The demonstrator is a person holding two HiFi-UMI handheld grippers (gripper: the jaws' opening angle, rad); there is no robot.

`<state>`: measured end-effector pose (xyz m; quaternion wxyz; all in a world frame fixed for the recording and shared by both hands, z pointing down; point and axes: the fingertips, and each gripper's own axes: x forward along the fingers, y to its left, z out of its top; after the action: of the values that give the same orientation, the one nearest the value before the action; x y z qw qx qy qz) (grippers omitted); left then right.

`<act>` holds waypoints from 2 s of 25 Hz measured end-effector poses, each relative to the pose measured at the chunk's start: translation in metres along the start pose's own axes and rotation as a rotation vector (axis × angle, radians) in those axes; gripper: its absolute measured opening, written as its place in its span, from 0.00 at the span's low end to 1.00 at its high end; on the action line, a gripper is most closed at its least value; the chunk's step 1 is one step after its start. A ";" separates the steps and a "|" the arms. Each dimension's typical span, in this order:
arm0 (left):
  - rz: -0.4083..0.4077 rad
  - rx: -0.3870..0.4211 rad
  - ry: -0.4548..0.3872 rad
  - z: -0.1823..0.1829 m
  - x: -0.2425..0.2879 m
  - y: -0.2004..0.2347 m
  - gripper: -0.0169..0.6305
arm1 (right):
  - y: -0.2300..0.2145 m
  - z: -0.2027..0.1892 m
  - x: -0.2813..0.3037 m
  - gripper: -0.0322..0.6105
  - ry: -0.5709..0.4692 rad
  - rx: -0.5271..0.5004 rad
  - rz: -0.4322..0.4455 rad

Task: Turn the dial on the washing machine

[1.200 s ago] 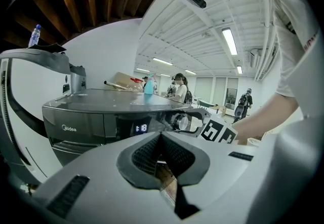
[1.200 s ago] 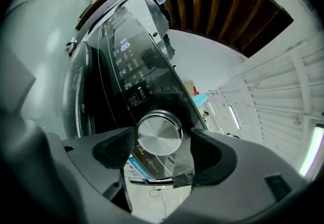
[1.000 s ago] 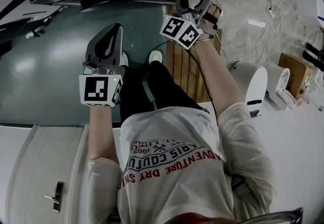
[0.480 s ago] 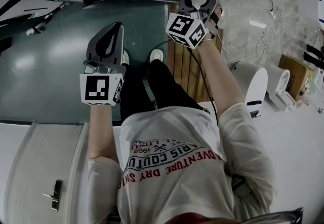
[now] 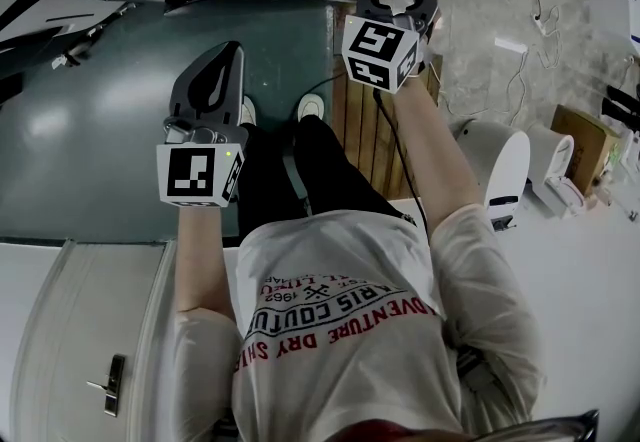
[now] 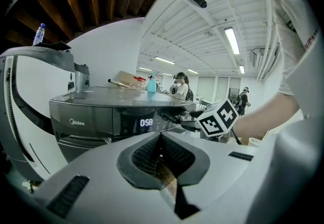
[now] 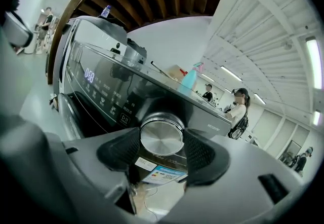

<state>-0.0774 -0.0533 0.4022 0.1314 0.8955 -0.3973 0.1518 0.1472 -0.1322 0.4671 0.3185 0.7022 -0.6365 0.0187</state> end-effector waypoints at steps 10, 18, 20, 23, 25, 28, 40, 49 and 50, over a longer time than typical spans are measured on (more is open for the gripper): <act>-0.003 -0.007 0.007 -0.001 0.001 0.002 0.05 | -0.004 0.002 -0.002 0.51 0.001 0.154 0.052; -0.012 -0.002 0.007 0.000 0.003 0.004 0.05 | -0.006 0.000 -0.001 0.50 -0.005 0.241 0.077; -0.016 -0.003 0.005 0.000 0.003 0.004 0.05 | -0.007 -0.001 -0.001 0.50 -0.007 0.248 0.078; -0.022 -0.004 0.005 0.000 0.004 0.003 0.05 | -0.008 -0.003 -0.001 0.50 -0.009 0.297 0.091; -0.025 -0.004 0.007 -0.001 0.004 0.002 0.05 | -0.009 -0.003 -0.001 0.50 -0.010 0.332 0.099; -0.027 -0.004 0.007 -0.002 0.005 0.002 0.05 | -0.010 -0.004 -0.001 0.50 -0.009 0.375 0.107; -0.045 -0.001 0.017 -0.001 0.012 0.002 0.05 | -0.010 -0.002 -0.001 0.59 -0.021 0.285 0.118; -0.077 0.005 0.029 -0.003 0.017 -0.009 0.05 | -0.003 0.000 -0.012 0.59 -0.054 -0.177 0.041; -0.078 0.004 0.032 -0.005 0.018 -0.010 0.05 | -0.002 -0.001 -0.012 0.59 -0.057 -0.217 0.034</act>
<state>-0.0589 -0.0570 0.4122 0.1419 0.9080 -0.3596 0.1616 0.1471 -0.1219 0.4617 0.3741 0.6529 -0.6554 -0.0651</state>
